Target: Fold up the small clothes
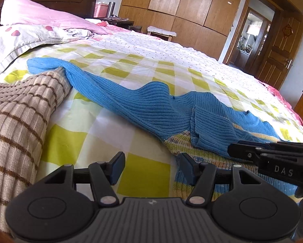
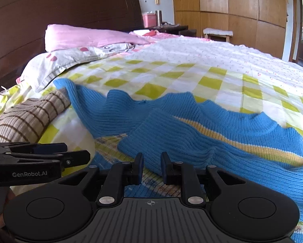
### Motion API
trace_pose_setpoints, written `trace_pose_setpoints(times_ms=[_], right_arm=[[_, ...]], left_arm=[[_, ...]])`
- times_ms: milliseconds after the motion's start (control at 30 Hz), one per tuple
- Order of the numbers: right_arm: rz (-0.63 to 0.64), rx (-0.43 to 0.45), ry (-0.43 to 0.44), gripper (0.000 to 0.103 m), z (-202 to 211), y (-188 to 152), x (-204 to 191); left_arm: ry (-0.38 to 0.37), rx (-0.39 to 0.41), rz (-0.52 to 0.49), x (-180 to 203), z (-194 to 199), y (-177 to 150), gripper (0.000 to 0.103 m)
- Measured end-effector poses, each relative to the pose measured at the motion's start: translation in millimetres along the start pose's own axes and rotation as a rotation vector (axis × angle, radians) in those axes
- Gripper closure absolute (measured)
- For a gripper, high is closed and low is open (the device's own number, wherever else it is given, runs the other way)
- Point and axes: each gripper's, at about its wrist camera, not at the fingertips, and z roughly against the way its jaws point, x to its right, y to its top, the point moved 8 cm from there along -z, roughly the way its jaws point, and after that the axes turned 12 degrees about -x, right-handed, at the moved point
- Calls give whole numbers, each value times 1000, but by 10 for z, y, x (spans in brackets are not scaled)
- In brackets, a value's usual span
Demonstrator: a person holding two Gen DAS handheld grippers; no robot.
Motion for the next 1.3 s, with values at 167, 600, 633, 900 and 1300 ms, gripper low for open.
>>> trace_pose_setpoints(times_ms=[167, 600, 633, 900, 1300], right_arm=[[-2, -50, -34, 82, -137, -66, 49], [-40, -18, -28, 81, -99, -123, 51], [-41, -15, -24, 81, -89, -134, 48], [-43, -8, -3, 81, -73, -168, 55], [-83, 8, 29, 78, -78, -183, 81]], left_arm=[[-3, -1, 13, -23, 5, -7, 39], [1, 44, 31, -81, 141, 169, 39], [3, 50, 43, -112, 149, 206, 39], [14, 100, 213, -596, 91, 649, 39], [138, 65, 379, -1051, -371, 1224, 39]])
